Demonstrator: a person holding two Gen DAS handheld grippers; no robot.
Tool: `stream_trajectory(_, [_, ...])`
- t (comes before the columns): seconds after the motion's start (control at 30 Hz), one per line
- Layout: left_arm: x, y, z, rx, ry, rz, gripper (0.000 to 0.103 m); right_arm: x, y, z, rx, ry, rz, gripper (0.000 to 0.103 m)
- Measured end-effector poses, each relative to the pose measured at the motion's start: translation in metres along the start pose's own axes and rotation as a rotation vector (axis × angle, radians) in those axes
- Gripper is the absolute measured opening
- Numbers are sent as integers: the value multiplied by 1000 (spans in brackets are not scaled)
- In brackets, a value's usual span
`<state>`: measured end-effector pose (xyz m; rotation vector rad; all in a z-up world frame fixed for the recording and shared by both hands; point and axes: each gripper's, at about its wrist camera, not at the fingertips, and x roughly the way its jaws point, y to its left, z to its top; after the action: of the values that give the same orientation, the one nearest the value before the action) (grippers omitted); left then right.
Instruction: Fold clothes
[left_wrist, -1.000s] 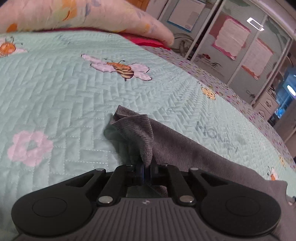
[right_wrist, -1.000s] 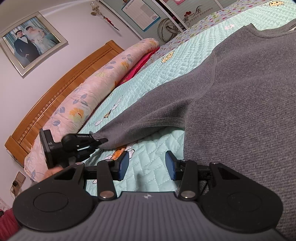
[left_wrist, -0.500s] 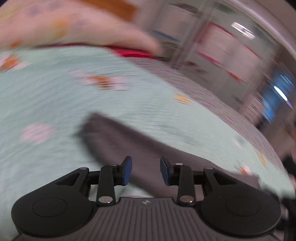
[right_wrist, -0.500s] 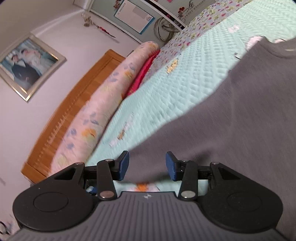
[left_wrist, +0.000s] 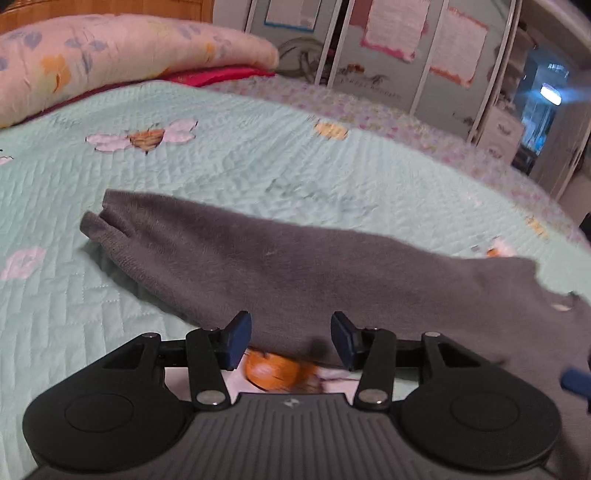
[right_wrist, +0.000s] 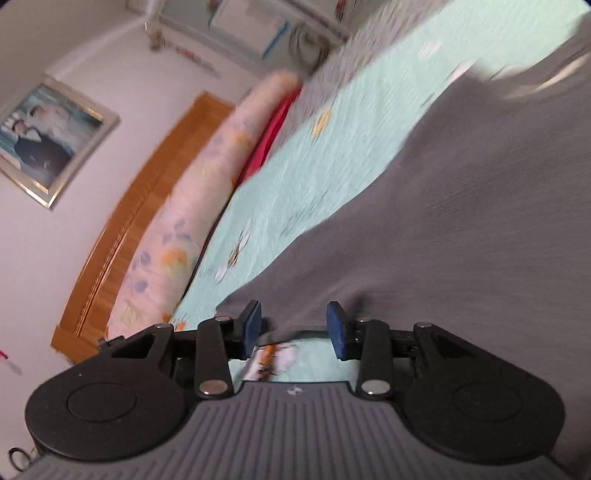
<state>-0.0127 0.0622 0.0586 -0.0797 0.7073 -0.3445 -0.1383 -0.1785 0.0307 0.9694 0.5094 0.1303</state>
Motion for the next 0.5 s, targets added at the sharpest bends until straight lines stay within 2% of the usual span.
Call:
stream_trajectory(0.03, [-4, -5, -1, 5, -4, -2, 50, -29, -11, -3, 18, -44, -28, 43])
stream_trajectory(0.1, [-19, -31, -8, 17, -9, -55, 50, -87, -32, -8, 53, -132, -85, 48])
stream_trajectory(0.23, [-40, -110, -32, 65, 34, -239, 51, -204, -74, -18, 124, -307, -198, 48])
stream_trajectory(0.37, [-41, -188, -62, 65, 138, -404, 52, -308, -113, -36, 216, -485, -325, 49])
stream_trajectory(0.43, [-37, -221, -80, 81, 167, -426, 52, -341, -128, -46, 255, -531, -385, 56])
stream_trajectory(0.5, [-31, -244, -99, 78, 178, -421, 52, -363, -142, -54, 283, -547, -431, 57])
